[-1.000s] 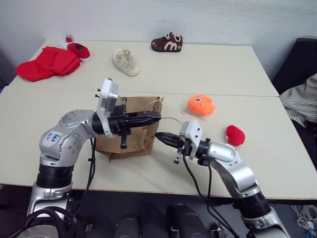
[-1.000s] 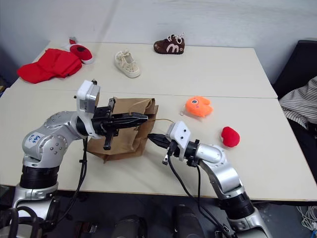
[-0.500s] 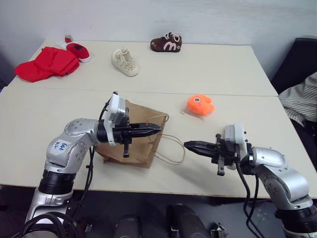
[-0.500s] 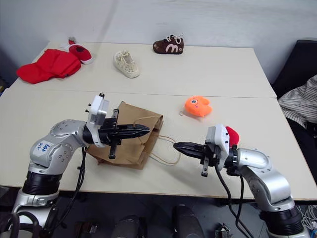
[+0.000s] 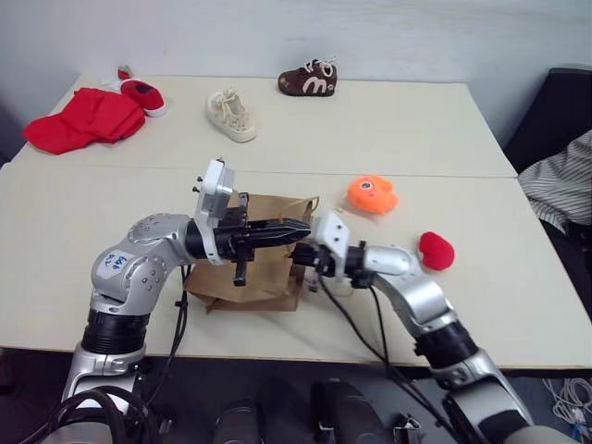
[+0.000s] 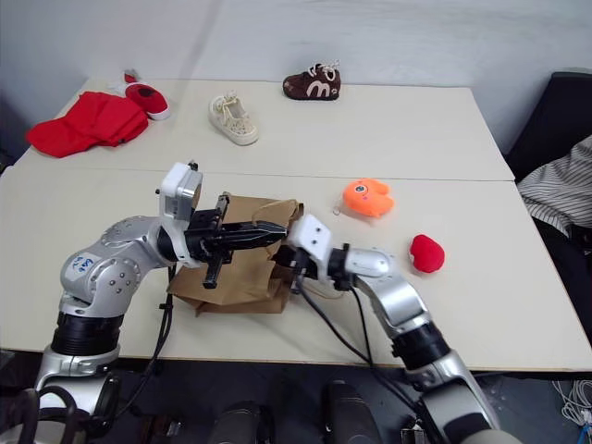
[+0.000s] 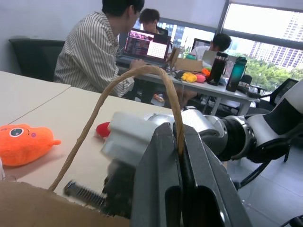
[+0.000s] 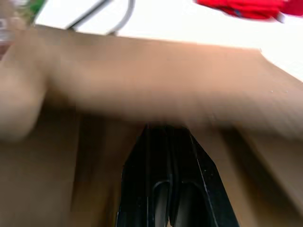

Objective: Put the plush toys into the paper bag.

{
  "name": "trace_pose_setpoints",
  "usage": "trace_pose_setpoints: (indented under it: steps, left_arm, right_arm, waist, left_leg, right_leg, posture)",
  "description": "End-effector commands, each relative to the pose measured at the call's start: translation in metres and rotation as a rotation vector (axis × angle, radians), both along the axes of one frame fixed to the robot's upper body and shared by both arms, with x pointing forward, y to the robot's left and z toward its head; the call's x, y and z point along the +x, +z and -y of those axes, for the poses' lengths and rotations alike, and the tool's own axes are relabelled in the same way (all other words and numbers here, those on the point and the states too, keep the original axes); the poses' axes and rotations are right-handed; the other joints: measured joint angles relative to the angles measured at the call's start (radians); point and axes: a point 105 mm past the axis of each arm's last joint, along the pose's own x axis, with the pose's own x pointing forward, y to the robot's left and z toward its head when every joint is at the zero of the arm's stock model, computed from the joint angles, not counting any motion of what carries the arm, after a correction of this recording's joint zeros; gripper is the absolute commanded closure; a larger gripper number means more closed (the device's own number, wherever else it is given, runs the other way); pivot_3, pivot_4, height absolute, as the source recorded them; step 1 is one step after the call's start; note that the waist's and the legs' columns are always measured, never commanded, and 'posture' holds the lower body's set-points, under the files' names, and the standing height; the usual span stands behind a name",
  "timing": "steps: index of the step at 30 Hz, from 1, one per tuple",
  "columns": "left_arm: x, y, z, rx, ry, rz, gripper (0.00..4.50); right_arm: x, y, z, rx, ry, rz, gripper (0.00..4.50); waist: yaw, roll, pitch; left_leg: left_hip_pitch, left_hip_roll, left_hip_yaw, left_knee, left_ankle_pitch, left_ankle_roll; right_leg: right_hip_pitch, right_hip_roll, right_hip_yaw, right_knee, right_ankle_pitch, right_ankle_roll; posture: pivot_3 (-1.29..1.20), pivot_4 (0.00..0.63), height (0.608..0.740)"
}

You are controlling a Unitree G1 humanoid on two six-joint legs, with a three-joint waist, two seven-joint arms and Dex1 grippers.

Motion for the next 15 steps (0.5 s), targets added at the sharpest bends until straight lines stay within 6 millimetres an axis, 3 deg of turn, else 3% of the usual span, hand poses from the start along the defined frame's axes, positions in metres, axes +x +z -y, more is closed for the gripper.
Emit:
trace_pose_setpoints:
  steps: [1,7,15]
  left_arm:
    - [0.000,0.014,-0.002,-0.046,-0.004,0.035,4.50]
    - [0.009,0.029,-0.017,-0.079,0.061,0.073,4.50]
    - [0.023,0.047,-0.038,-0.059,0.140,0.169,4.50]
  right_arm:
    - [0.005,-0.018,-0.003,-0.042,-0.016,-0.034,4.48]
    - [0.008,-0.042,0.000,-0.086,-0.035,-0.041,4.48]
    - [0.010,-0.057,0.011,-0.117,-0.127,-0.023,4.48]
  waist:
    - [0.000,0.000,0.000]
    - [-0.007,0.000,0.000]
    - [-0.009,0.000,0.000]
  left_leg:
    - [-0.001,0.000,0.000,0.001,0.000,0.000]
    - [-0.001,0.000,0.000,0.002,-0.001,0.001]
    - [-0.001,0.000,0.000,0.002,-0.001,0.001]
  right_leg:
    - [0.000,-0.001,0.000,-0.001,0.000,0.000]
    - [0.000,-0.001,0.000,0.000,0.001,0.001]
    - [0.000,-0.001,0.000,0.001,0.001,0.001]
  posture:
    - [0.00,0.150,0.740]
    - [0.00,0.150,0.740]
    - [0.00,0.150,0.740]
